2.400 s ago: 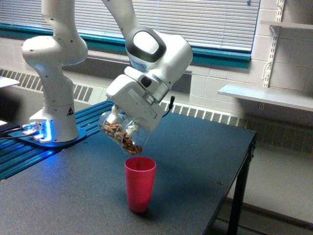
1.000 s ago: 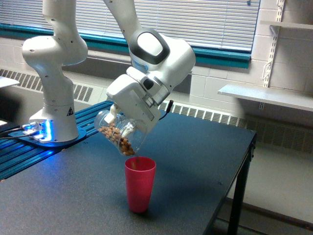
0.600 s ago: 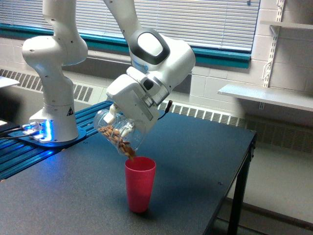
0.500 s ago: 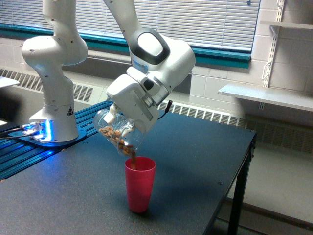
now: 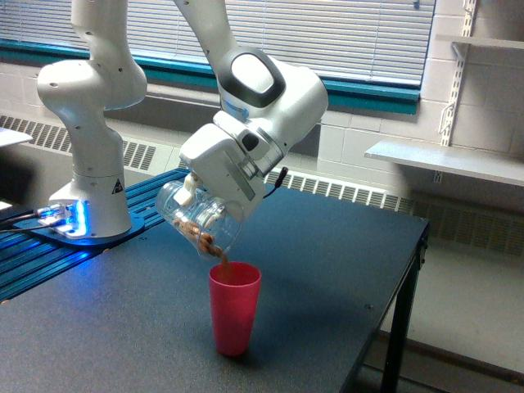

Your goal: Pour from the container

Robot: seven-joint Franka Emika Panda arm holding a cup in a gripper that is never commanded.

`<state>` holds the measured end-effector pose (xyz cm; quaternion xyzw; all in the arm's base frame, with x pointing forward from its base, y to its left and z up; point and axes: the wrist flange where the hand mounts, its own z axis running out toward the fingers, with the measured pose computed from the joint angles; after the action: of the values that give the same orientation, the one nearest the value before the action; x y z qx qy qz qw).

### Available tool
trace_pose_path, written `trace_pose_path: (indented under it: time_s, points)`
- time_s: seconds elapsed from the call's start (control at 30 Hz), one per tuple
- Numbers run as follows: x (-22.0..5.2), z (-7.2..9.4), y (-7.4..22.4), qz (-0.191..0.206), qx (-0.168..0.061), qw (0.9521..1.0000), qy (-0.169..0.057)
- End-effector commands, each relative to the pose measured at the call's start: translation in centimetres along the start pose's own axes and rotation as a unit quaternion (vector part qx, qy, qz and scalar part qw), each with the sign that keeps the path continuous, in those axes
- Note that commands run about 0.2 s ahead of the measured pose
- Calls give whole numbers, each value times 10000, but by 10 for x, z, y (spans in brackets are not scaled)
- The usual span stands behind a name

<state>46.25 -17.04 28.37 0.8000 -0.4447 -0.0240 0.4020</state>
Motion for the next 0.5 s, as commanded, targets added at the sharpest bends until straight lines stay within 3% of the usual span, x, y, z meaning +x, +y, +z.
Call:
trace_pose_path:
  time_s: [0.03,0.5]
  points:
    - [5,-4,4,-148,-23,9999,-15]
    - [7,-6,8,-231,4,9997,-79]
